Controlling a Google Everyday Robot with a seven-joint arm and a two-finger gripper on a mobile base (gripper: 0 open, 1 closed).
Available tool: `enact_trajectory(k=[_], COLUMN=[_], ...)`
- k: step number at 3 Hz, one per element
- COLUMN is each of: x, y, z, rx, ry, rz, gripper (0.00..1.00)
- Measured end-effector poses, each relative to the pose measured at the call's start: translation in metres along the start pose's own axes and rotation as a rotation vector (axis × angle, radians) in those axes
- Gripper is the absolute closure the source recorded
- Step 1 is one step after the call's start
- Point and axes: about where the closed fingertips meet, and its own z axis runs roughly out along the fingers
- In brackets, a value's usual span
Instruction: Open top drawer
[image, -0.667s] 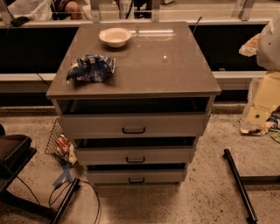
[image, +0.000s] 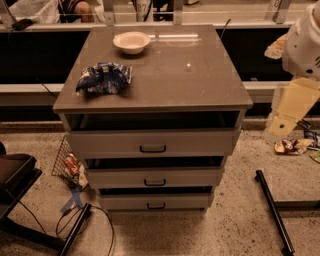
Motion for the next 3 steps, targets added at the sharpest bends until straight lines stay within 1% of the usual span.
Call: enact_trajectory(k=[1, 2, 3], x=[-0.026, -0.046, -0.058], y=[-0.016, -0.023, -0.018], z=[0.028, 0.069, 0.111], rx=[0.013, 0.013, 0.03], ry=[-0.009, -0.016, 0.023], rz=[-0.036, -0.053, -0.075], gripper=[0.0, 0.0, 0.0])
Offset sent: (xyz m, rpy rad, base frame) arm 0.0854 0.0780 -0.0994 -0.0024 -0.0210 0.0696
